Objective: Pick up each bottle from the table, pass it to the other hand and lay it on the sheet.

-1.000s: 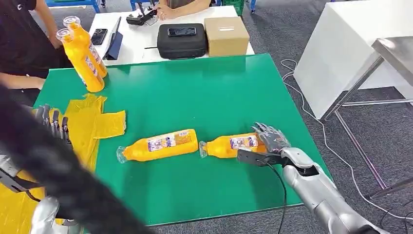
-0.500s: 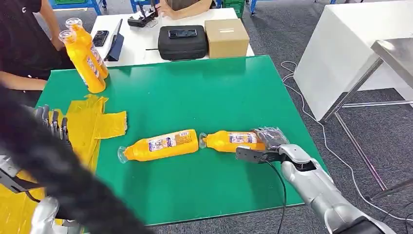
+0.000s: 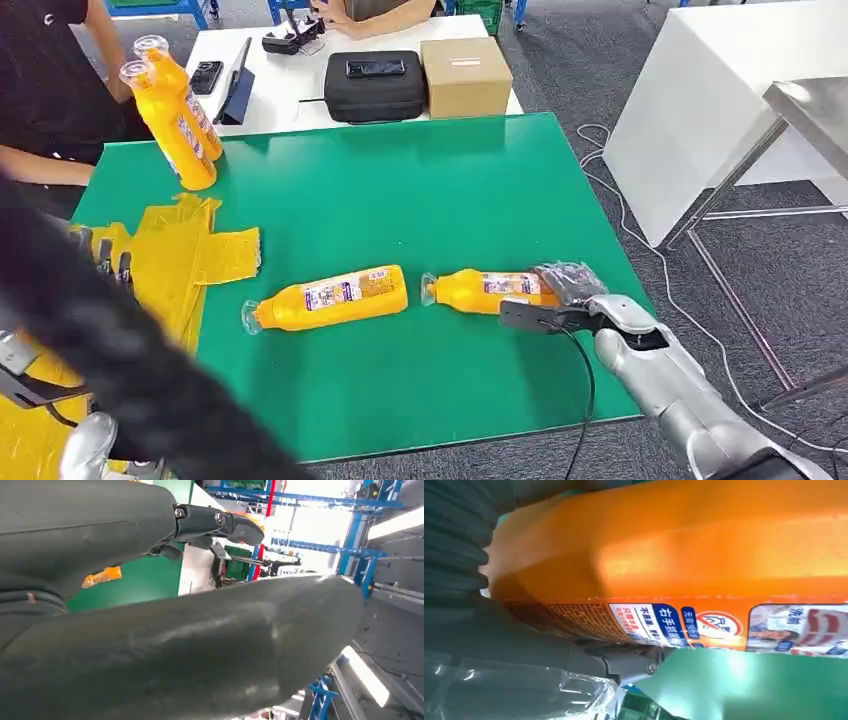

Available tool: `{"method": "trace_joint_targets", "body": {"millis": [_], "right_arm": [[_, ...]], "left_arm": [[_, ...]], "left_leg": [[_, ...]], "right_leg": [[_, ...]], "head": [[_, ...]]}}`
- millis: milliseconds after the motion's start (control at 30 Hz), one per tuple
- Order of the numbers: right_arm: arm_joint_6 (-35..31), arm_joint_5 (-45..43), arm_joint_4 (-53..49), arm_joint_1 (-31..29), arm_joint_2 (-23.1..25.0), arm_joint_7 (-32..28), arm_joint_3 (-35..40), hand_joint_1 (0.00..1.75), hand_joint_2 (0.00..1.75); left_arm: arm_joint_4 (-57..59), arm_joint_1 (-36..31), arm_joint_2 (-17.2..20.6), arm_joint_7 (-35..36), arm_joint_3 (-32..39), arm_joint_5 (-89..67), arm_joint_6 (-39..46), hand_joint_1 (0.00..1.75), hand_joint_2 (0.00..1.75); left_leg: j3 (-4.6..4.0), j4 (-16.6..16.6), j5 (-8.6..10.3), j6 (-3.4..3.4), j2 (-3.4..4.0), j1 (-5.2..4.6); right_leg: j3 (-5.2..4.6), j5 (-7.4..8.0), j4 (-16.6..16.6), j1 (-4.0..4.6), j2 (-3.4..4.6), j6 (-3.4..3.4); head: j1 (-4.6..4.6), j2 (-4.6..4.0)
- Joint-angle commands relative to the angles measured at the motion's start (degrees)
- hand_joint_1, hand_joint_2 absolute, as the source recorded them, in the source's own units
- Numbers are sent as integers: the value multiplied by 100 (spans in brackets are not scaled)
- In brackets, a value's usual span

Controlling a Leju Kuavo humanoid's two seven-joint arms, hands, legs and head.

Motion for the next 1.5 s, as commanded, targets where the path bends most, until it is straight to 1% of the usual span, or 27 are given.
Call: {"method": "trace_joint_targets", "body": {"millis": [33, 100, 300, 367, 400, 433, 467, 533, 567, 600, 633, 667, 700, 800, 867, 900, 933, 967, 1000, 1033, 1167, 1200, 1333, 1367, 1500], "right_arm": [[47, -397, -2267, 603, -428, 194, -959, 175, 175], [15, -339, -2634, 806, -458, 282, -1155, 175, 175], [11, -316, -2759, 952, -405, 295, -1279, 175, 175], [-48, -285, -2898, 1088, -384, 299, -1364, 175, 175], [-134, -282, -2992, 1182, -282, 294, -1489, 175, 175], [-309, -282, -3010, 1184, -85, 243, -1573, 175, 175], [-323, -279, -2984, 1125, -14, 247, -1540, 175, 175], [-562, -367, -2674, 656, 416, 157, -1421, 175, 175], [-789, -378, -2502, 418, 666, 133, -1351, 175, 175], [-1062, -203, -2273, 130, 888, 254, -1141, 175, 175], [-1548, -65, -2161, -26, 1113, 312, -1082, 175, 175], [-1623, -70, -2056, -193, 1340, 348, -986, 175, 175], [-1800, -76, -1922, -392, 1569, 438, -850, 175, 175], [-1907, -83, -1421, -980, 2087, 628, -352, 175, 175], [-1983, -61, -1124, -1234, 2321, 760, -85, 175, 175], [-1976, -68, -1032, -1300, 2453, 782, -38, 175, 175], [-1976, -31, -935, -1380, 2606, 815, 21, 175, 175], [-2049, 96, -853, -1447, 2783, 934, 87, 175, 175], [-2051, 137, -802, -1480, 2855, 974, 125, 175, 175], [-1981, 154, -715, -1511, 2980, 1011, 145, 175, 175], [-1785, 361, -564, -1508, 3276, 1156, 322, 175, 175], [-1785, 361, -564, -1508, 3276, 1156, 322, 175, 175], [-1795, 379, -543, -1493, 3268, 1170, 328, 175, 175], [-1794, 378, -542, -1498, 3255, 1170, 320, 175, 175], [-1629, 424, -341, -1353, 3494, 1122, 489, 175, 175]], "left_arm": [[-173, 296, -1, -47, 406, 66, -50, 0, 0], [-235, 277, -40, -51, 445, 29, -31, 0, 0], [-245, 277, -47, -38, 491, 1, -12, 0, 0], [-196, 260, -36, -33, 504, -17, -12, 0, 0], [-158, 232, -28, -21, 485, -33, -28, 0, 0], [-115, 198, -24, 0, 433, -43, -56, 0, 0], [-100, 175, -37, 1, 409, -42, -55, 0, 0], [-12, 64, -38, 87, 257, -4, -149, 0, 0], [56, -28, -74, 174, 177, 71, -226, 0, 0], [140, -150, -144, 200, 93, 77, -232, 0, 0], [176, -225, -205, 233, 42, 82, -213, 0, 0], [222, -309, -263, 281, -23, 82, -210, 0, 0], [313, -423, -305, 381, -116, 91, -193, 0, 175], [581, -715, -408, 477, -331, 147, -209, 0, 175], [670, -832, -442, 494, -429, 209, -194, 0, 175], [701, -881, -471, 507, -440, 250, -197, 0, 175], [735, -943, -497, 513, -472, 264, -197, 0, 175], [754, -997, -533, 526, -484, 282, -178, 0, 175], [759, -1018, -539, 534, -494, 285, -163, 0, 175], [768, -1045, -565, 552, -498, 310, -142, 0, 175], [692, -1025, -615, 598, -495, 375, -134, 0, 175], [692, -1025, -615, 598, -495, 375, -134, 0, 175], [688, -1010, -608, 599, -491, 377, -134, 0, 175], [687, -1009, -607, 599, -489, 378, -135, 0, 175], [583, -990, -679, 663, -488, 484, -261, 0, 175]], "left_leg": [[-14, 3, -6, -8, 6, -4], [-29, 5, -5, -10, 1, -4], [-31, 1, -6, -9, 6, 0], [-33, -2, -2, -6, 4, -3], [-29, -3, -4, -10, 5, -1], [-31, -3, -2, -8, -1, 0], [-27, -4, -5, -13, 2, 3], [-30, -3, -3, -9, 13, 0], [-29, -4, -4, -12, 23, 1], [-34, -2, -3, -11, 32, 0], [-31, -3, -4, -14, 41, 3], [-34, -1, -2, -9, 37, 2], [-32, -2, -1, -16, 53, 4], [-31, -1, 3, -12, 42, 5], [-27, -3, 6, -11, 49, 7], [-29, -2, 8, -9, 38, 7], [-25, -4, 6, -13, 45, 10], [-27, -3, 7, -9, 35, 8], [-24, -3, 5, -14, 41, 11], [-29, -1, 7, -10, 31, 10], [-30, -3, 5, -9, 30, 10], [-26, -2, 2, -13, 33, 15], [-49, -1, 10, -8, 8, 11], [-44, -1, 8, -11, 6, 14], [-49, -2, 8, -9, 11, 11]], "right_leg": [[-19, -6, 8, -1, 0, -3], [-33, -7, 8, 1, -7, -4], [-35, -4, 1, 5, -1, -3], [-37, -2, -1, 2, -2, -2], [-32, -4, -2, 4, -3, -3], [-32, -3, -3, 5, -8, -3], [-28, -4, -6, 8, -8, -5], [-35, 0, -2, 5, 6, -4], [-36, 3, -3, 6, 16, -6], [-43, 6, 0, 5, 25, -5], [-42, 9, -1, 8, 33, -7], [-43, 8, 0, 7, 31, -5], [-46, 13, 1, 9, 44, -9], [-47, 10, 2, 10, 35, -8], [-47, 11, 6, 11, 42, -9], [-44, 8, 7, 10, 32, -6], [-43, 8, 6, 12, 37, -8], [-42, 5, 7, 11, 28, -6], [-42, 4, 9, 14, 32, -8], [-44, 3, 10, 14, 26, -6], [-42, 1, 9, 16, 24, -4], [-38, 0, 7, 20, 25, -5], [-56, 0, 9, 16, 4, -3], [-49, -1, 7, 19, 0, -4], [-54, 1, 7, 13, 6, -3]], "head": [[-2, -2], [-4, -2], [-2, -2], [-4, -2], [-2, -2], [-2, -2], [-2, -2], [-2, -2], [-2, -2], [-2, 0], [-2, -2], [-2, -2], [-4, -2], [-2, -2], [-2, -2], [-2, -2], [-2, -2], [-2, 0], [-2, 0], [-2, -2], [-2, -2], [-2, -2], [0, -2], [-2, 0], [0, -2]]}}
